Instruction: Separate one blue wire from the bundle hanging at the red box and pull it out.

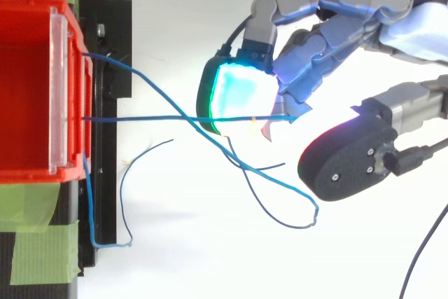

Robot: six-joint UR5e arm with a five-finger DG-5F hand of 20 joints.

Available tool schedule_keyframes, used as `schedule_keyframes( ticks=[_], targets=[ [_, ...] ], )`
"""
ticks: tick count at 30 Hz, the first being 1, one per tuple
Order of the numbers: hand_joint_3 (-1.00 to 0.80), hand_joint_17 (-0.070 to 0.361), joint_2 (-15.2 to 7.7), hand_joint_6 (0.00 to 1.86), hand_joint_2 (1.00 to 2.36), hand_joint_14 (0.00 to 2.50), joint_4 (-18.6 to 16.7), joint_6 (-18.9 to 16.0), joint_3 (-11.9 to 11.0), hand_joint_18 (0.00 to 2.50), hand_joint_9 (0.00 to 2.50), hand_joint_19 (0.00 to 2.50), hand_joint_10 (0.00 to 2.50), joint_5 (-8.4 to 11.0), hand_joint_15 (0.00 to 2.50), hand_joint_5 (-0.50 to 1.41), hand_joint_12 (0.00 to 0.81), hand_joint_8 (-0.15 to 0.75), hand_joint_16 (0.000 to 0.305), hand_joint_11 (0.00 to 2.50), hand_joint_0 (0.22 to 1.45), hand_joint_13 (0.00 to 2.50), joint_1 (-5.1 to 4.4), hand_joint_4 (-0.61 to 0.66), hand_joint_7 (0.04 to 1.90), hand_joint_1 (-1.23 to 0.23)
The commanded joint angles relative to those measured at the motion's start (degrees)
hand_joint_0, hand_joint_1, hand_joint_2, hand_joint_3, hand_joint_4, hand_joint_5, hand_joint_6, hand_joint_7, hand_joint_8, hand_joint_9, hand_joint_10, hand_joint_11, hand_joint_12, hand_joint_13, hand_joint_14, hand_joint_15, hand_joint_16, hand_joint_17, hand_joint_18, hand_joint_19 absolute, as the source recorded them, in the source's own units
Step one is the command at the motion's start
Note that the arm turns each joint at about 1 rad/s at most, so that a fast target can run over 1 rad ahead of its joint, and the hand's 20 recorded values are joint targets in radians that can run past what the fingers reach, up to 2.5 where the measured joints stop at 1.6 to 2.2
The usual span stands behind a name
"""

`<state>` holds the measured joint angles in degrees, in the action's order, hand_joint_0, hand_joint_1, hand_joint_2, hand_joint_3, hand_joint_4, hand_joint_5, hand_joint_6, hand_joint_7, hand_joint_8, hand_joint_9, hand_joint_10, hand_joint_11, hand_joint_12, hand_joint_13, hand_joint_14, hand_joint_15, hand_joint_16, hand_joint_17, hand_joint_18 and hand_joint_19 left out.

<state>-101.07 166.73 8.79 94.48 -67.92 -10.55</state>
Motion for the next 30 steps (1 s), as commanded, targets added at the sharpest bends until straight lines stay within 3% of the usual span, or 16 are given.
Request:
schedule_keyframes(
  ticks=[1,7,21,30],
  targets=[
    [-0.41,0.110,0.0,0.74,1.01,0.01,0.0,0.0,0.0,0.60,0.77,0.95,0.02,0.06,1.68,-0.18,0.360,0.351,0.049,1.04,0.63,1.02,0.00,0.21,1.15,-0.66],
    [-0.25,0.109,0.0,0.78,1.02,0.01,0.1,0.0,0.0,0.63,0.80,0.96,0.02,0.06,1.68,-0.19,0.362,0.349,0.048,1.05,0.64,1.04,0.00,0.21,1.14,-0.68],
    [-0.15,0.109,0.0,0.82,1.03,0.01,-0.2,0.0,0.0,0.66,0.86,0.95,0.02,0.06,1.66,-0.19,0.363,0.353,0.048,1.10,0.63,1.08,-0.26,0.23,1.10,-0.67],
    [0.00,0.104,0.0,0.82,1.03,0.01,-0.3,0.0,0.0,0.70,0.96,0.95,0.02,-0.02,1.67,-0.17,0.348,0.338,0.046,1.14,0.61,1.12,-0.26,0.05,1.15,-0.71]
  ],
)
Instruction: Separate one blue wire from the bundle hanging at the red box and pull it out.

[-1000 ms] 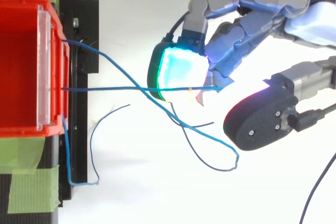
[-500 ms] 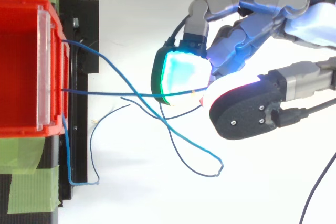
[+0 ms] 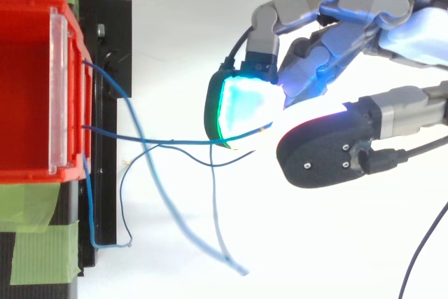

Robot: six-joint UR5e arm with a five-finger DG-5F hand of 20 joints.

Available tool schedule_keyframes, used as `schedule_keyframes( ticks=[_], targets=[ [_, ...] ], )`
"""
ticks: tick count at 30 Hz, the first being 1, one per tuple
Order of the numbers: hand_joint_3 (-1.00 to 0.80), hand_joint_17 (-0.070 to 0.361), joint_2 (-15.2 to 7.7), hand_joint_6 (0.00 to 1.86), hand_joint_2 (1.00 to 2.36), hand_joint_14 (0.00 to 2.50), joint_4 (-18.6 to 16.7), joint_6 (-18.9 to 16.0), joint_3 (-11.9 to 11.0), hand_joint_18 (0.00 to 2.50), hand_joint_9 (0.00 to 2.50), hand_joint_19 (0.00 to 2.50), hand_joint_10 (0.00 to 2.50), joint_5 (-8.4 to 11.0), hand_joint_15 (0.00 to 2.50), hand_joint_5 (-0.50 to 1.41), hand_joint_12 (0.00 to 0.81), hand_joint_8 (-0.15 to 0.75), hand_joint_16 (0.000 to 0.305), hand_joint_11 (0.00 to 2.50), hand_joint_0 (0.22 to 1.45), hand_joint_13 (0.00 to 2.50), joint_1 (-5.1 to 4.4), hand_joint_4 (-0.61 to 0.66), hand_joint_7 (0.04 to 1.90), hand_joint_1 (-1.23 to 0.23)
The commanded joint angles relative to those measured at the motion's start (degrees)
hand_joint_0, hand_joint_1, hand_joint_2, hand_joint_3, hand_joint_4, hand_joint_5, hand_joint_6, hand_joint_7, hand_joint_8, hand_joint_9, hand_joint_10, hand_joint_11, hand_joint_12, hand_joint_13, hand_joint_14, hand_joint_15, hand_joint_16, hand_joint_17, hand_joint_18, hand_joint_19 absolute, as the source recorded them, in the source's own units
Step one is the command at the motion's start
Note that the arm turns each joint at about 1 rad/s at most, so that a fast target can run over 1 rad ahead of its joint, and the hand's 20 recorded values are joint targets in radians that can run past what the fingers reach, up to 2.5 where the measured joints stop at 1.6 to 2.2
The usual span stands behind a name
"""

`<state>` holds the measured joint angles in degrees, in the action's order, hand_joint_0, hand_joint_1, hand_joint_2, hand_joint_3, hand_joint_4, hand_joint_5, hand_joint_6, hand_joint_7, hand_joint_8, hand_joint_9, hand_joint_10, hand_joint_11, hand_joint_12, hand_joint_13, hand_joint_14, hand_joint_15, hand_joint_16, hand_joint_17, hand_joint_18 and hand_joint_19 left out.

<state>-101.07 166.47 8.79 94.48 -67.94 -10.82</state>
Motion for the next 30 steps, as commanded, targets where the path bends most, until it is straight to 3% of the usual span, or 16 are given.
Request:
schedule_keyframes(
  ticks=[1,14,20,25,30],
  targets=[
    [0.02,0.105,0.0,0.81,1.03,0.01,0.0,0.0,0.0,0.70,0.97,0.95,0.02,0.00,1.68,-0.17,0.344,0.338,0.047,1.15,0.61,1.12,-0.08,0.03,1.16,-0.71],
    [0.08,0.110,0.0,0.79,1.03,0.02,0.3,0.1,0.0,0.66,1.02,0.93,0.02,0.09,1.51,-0.14,0.375,0.322,0.049,1.14,0.61,1.00,-0.08,-0.07,1.25,-0.75],
    [0.09,0.111,0.0,0.78,1.03,0.02,1.9,1.1,0.0,0.62,1.01,0.92,0.02,-0.18,1.26,-0.14,0.391,0.317,0.049,1.14,0.61,0.85,-0.08,-0.08,1.28,-0.76],
    [0.09,0.113,0.0,0.78,1.03,0.03,4.9,4.2,0.0,0.58,0.97,0.89,0.02,-0.44,0.87,-0.14,0.405,0.319,0.050,1.09,0.61,0.63,-0.08,-0.07,1.28,-0.76],
    [0.10,0.113,0.0,0.78,1.03,0.02,5.9,4.4,0.1,0.49,0.94,0.82,0.02,-0.18,0.67,-0.14,0.391,0.313,0.050,1.04,0.61,0.48,-0.08,-0.08,1.28,-0.76]
  ],
)
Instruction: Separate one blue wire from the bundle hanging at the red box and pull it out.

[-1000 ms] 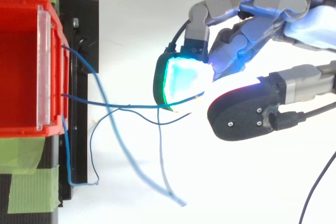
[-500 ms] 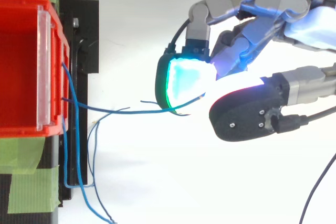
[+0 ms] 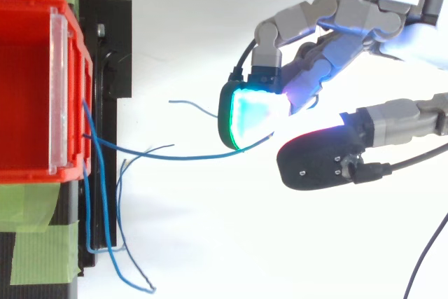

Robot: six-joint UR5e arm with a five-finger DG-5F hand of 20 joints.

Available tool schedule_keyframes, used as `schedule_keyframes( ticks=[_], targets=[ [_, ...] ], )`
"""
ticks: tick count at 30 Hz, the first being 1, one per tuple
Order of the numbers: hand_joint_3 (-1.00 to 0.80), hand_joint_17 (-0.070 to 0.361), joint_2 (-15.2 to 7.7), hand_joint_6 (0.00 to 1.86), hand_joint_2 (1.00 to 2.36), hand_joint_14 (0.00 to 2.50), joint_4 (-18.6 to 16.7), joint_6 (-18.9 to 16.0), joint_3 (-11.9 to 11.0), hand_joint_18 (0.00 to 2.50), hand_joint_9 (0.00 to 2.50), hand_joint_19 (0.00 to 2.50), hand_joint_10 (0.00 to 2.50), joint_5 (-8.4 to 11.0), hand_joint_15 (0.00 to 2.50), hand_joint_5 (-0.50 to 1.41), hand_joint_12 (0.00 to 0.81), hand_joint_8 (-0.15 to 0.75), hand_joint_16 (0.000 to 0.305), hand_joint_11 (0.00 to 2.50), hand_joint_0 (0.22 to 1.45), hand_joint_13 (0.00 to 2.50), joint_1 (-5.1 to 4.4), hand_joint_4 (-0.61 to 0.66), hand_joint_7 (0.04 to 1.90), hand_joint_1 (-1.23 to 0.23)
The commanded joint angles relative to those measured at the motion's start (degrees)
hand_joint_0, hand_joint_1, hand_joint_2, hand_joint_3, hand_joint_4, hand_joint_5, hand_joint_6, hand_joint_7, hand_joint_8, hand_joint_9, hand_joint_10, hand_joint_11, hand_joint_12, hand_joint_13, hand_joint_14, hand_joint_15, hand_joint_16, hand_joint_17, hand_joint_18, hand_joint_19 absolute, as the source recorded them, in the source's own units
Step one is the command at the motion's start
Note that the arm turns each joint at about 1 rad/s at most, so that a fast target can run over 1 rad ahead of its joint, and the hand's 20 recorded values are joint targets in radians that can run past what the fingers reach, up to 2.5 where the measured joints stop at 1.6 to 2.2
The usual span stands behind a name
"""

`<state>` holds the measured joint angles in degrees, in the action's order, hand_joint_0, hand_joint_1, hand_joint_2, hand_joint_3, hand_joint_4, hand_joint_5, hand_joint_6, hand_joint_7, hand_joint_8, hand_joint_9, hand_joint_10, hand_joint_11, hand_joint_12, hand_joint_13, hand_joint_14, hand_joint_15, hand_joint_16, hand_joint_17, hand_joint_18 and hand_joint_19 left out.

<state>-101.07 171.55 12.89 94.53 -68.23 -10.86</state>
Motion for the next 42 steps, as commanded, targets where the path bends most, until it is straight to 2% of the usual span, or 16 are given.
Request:
schedule_keyframes(
  ticks=[1,4,12,19,22,25,33,34,37,42],
  targets=[
    [0.10,0.113,0.0,0.78,1.03,0.02,1.5,0.3,0.0,0.48,0.93,0.82,0.02,0.12,0.64,-0.14,0.393,0.313,0.050,1.04,0.61,0.46,0.05,-0.07,1.28,-0.76],
    [0.10,0.112,0.0,0.78,1.03,0.02,3.5,0.3,0.0,0.45,0.93,0.78,0.02,0.12,0.59,-0.13,0.388,0.318,0.050,1.04,0.61,0.42,-0.04,-0.08,1.30,-0.77],
    [0.11,0.113,0.0,0.77,1.03,0.02,4.9,0.3,0.4,0.39,0.91,0.72,0.02,1.35,0.51,-0.13,0.383,0.319,0.050,1.00,0.60,0.35,-0.66,-0.07,1.33,-0.77],
    [0.11,0.114,0.0,0.77,1.03,0.02,4.6,-1.3,3.5,0.37,0.89,0.70,0.02,2.84,0.49,-0.13,0.384,0.318,0.051,0.97,0.60,0.34,-1.36,-0.07,1.33,-0.77],
    [0.11,0.114,0.3,0.77,1.03,0.02,4.6,-3.3,4.6,0.37,0.90,0.69,0.02,2.93,0.49,-0.13,0.384,0.320,0.051,0.97,0.60,0.34,-1.62,-0.07,1.33,-0.77],
    [0.11,0.114,0.6,0.77,1.03,0.02,4.5,-3.5,5.7,0.37,0.89,0.69,0.02,2.84,0.49,-0.13,0.383,0.319,0.051,0.98,0.61,0.34,-1.80,-0.07,1.32,-0.77],
    [0.11,0.113,1.2,0.78,1.03,0.02,0.7,-4.4,10.1,0.37,0.89,0.71,0.02,4.42,0.49,-0.13,0.380,0.318,0.050,0.98,0.60,0.34,-2.76,-0.07,1.33,-0.77],
    [0.11,0.113,1.6,0.78,1.03,0.02,-0.1,-5.1,11.4,0.37,0.90,0.71,0.02,4.51,0.49,-0.13,0.381,0.321,0.050,0.97,0.60,0.34,-3.03,-0.07,1.32,-0.77],
    [0.10,0.114,2.5,0.78,1.03,0.02,-1.4,-5.9,13.3,0.37,0.90,0.70,0.02,5.30,0.49,-0.13,0.381,0.319,0.050,0.97,0.61,0.35,-3.47,-0.07,1.33,-0.77],
    [0.10,0.114,4.7,0.78,1.03,0.02,-4.6,-6.3,18.1,0.37,0.90,0.70,0.02,8.03,0.49,-0.13,0.380,0.322,0.050,0.98,0.61,0.35,-4.87,-0.07,1.32,-0.77]
  ],
)
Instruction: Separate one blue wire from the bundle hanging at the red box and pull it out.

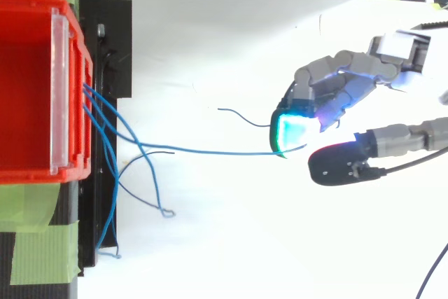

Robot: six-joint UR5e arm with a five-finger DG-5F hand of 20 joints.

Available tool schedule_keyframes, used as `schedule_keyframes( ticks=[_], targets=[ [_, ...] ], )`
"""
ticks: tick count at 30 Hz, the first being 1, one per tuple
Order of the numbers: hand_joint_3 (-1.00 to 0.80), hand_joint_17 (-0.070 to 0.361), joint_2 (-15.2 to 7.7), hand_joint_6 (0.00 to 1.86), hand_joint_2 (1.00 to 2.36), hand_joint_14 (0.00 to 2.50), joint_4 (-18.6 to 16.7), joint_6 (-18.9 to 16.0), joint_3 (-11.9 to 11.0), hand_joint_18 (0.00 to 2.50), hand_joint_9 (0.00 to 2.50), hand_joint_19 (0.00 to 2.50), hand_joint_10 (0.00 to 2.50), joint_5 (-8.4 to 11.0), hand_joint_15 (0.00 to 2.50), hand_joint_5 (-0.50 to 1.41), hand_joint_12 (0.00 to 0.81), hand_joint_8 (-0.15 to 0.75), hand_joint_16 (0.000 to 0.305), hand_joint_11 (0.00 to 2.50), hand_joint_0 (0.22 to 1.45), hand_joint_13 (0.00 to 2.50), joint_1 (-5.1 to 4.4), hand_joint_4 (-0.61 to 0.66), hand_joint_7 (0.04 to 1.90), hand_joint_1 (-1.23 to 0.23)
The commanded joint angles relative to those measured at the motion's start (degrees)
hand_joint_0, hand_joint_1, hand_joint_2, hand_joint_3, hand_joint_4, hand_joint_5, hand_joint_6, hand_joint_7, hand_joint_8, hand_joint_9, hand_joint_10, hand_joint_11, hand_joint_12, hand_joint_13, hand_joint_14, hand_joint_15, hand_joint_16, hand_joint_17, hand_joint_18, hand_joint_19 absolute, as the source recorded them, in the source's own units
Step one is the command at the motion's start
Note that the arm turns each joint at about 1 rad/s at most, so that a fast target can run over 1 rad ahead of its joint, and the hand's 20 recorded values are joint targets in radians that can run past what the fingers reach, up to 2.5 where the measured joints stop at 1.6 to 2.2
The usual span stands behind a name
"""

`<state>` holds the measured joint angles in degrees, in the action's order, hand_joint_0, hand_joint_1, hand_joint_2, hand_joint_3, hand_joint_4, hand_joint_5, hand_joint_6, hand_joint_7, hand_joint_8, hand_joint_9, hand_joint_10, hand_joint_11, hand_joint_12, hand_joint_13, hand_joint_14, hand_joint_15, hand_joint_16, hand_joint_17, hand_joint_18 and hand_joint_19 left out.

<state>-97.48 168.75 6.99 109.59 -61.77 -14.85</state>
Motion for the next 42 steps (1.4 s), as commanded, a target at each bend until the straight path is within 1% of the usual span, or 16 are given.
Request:
schedule_keyframes(
  ticks=[1,2,5,7,8,11,13,16,22,29,33,36,42],
  targets=[
    [0.11,0.113,1.2,0.78,1.03,0.02,-2.0,-0.7,3.4,0.37,0.90,0.70,0.02,1.65,0.49,-0.13,0.381,0.322,0.050,0.97,0.61,0.35,-0.97,-0.07,1.32,-0.77],
    [0.11,0.113,1.2,0.78,1.03,0.02,-2.5,-1.1,4.1,0.37,0.90,0.70,0.02,1.83,0.49,-0.13,0.381,0.322,0.050,0.97,0.61,0.35,-1.23,-0.07,1.32,-0.77],
    [0.11,0.113,1.2,0.78,1.03,0.02,-3.8,-2.1,5.0,0.37,0.90,0.70,0.02,1.91,0.49,-0.13,0.381,0.321,0.050,0.97,0.61,0.35,-1.50,-0.07,1.31,-0.77],
    [0.10,0.113,1.2,0.78,1.03,0.02,-4.9,-2.7,6.1,0.38,0.90,0.70,0.02,1.91,0.49,-0.13,0.382,0.322,0.050,0.97,0.61,0.36,-1.67,-0.07,1.31,-0.77],
    [0.10,0.113,1.2,0.78,1.03,0.02,-5.8,-2.8,7.0,0.38,0.90,0.70,0.02,2.27,0.49,-0.13,0.381,0.322,0.050,0.97,0.61,0.35,-1.94,-0.07,1.31,-0.77],
    [0.10,0.113,1.1,0.78,1.03,0.02,-5.4,-2.2,7.0,0.38,0.90,0.70,0.02,2.62,0.49,-0.13,0.380,0.322,0.050,0.98,0.61,0.36,-2.11,-0.07,1.31,-0.77],
    [0.11,0.113,1.1,0.78,1.03,0.02,-4.3,-0.8,7.0,0.38,0.90,0.70,0.02,2.62,0.49,-0.13,0.379,0.321,0.050,0.97,0.61,0.36,-2.38,-0.07,1.32,-0.77],
    [0.10,0.113,1.1,0.78,1.03,0.02,-4.0,-0.1,7.0,0.38,0.90,0.70,0.02,2.44,0.49,-0.14,0.380,0.324,0.050,0.97,0.61,0.36,-2.38,-0.07,1.31,-0.77],
    [0.10,0.112,1.1,0.78,1.03,0.02,-4.6,-0.1,7.0,0.37,0.90,0.70,0.02,2.27,0.49,-0.14,0.380,0.322,0.050,0.98,0.61,0.36,-2.38,-0.07,1.32,-0.76],
    [0.10,0.113,1.1,0.78,1.03,0.02,-4.7,1.8,7.0,0.37,0.90,0.69,0.02,2.35,0.50,-0.14,0.372,0.321,0.050,0.97,0.61,0.35,-2.38,-0.08,1.31,-0.77],
    [0.11,0.111,1.1,0.78,1.03,0.02,-4.7,2.1,7.1,0.37,0.91,0.69,0.02,2.35,0.59,-0.13,0.351,0.320,0.049,0.97,0.61,0.34,-2.38,-0.07,1.31,-0.77],
    [0.11,0.110,1.1,0.78,1.03,0.02,-4.7,2.1,7.0,0.37,0.91,0.69,0.02,2.35,0.60,-0.13,0.347,0.320,0.049,0.98,0.61,0.34,-2.38,-0.07,1.32,-0.77],
    [0.11,0.109,1.1,0.78,1.03,0.02,-4.7,2.1,7.1,0.33,0.89,0.64,0.02,2.35,0.53,-0.13,0.344,0.312,0.048,0.96,0.61,0.32,-2.38,-0.07,1.30,-0.77]
  ],
)
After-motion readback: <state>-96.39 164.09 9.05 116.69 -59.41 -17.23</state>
